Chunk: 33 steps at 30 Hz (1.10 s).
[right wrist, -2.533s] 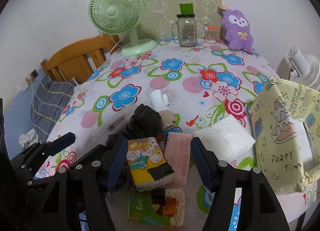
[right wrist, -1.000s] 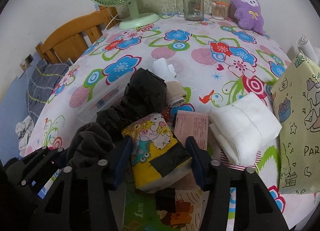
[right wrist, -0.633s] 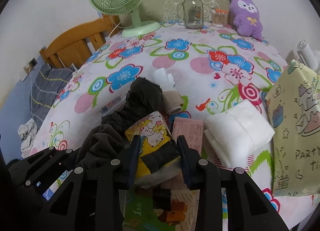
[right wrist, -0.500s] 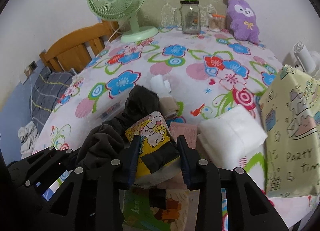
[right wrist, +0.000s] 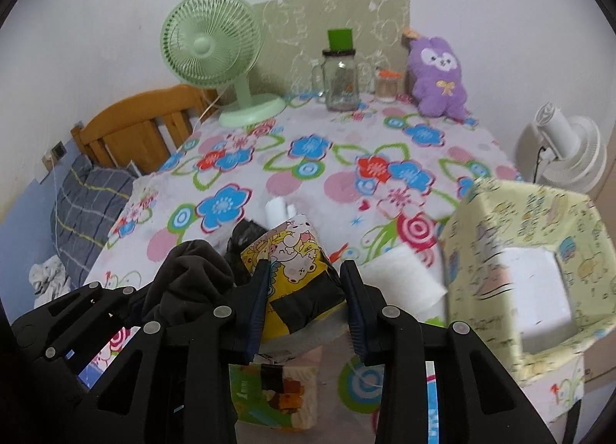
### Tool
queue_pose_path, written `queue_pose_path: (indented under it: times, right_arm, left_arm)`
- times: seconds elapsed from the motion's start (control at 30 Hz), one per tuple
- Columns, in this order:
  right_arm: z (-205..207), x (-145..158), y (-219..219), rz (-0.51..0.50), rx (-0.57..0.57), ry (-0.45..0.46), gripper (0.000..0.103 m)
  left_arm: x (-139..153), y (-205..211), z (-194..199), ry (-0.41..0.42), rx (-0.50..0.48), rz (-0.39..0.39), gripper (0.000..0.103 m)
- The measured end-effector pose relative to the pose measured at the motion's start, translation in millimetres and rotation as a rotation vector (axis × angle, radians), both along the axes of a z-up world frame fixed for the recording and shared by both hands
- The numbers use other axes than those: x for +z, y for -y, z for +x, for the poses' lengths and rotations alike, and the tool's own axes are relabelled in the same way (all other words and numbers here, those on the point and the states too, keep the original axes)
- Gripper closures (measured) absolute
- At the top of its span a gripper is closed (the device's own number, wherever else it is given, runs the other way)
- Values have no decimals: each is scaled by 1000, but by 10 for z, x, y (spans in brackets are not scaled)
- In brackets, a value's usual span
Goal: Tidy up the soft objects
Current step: 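Lift the sock and snack pack and carry both over the patterned box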
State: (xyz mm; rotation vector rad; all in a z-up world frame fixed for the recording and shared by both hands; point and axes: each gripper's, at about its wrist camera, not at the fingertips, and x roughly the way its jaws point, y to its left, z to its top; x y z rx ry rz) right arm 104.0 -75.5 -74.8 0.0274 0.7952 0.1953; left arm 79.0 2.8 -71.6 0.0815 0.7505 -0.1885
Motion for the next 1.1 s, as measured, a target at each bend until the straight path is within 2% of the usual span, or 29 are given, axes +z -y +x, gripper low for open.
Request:
queue_pose_path:
  times: [0.57,1.1]
  right_arm:
    - [-128,482,399,-12,-46,110,64]
    - [-120,647,992,-38,-111,167,64]
  left_arm:
    - [464,374,-88,112,-34,17,74]
    - [584,951,-1,152,-99,-25,73]
